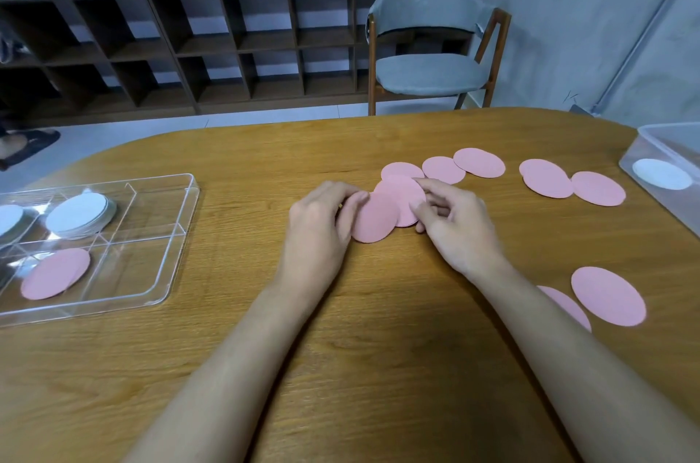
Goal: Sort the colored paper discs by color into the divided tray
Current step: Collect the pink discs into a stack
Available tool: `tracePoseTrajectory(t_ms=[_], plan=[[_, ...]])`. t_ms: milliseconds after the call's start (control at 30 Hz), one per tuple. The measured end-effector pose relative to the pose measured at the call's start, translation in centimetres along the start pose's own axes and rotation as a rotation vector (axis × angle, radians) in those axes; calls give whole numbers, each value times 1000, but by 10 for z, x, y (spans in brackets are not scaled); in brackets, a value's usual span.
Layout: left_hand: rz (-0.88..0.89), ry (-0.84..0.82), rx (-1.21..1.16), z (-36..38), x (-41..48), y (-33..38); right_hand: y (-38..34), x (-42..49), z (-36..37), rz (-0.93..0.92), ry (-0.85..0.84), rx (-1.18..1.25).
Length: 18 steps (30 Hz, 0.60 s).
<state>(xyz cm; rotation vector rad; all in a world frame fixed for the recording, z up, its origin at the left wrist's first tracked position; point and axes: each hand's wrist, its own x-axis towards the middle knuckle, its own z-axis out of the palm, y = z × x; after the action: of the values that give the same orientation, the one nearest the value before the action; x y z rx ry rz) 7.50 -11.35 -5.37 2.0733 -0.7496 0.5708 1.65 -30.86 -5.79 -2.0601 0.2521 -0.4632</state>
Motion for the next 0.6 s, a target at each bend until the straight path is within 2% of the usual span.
tracePoseTrajectory(t_ms=[133,300,433,600], plan=[[-95,-64,-33,4,-1,-5,-4,-2,5,-56,-73,23],[-187,-64,-87,5,-1,-3,-7,-6,5,-103,-123,-49],[-241,-95,-111,3,-1,2,-10,-7,4,-90,-157,-52],[-263,-49,-145,5,-2,4,-19,-15,4,-212,-174,-238]])
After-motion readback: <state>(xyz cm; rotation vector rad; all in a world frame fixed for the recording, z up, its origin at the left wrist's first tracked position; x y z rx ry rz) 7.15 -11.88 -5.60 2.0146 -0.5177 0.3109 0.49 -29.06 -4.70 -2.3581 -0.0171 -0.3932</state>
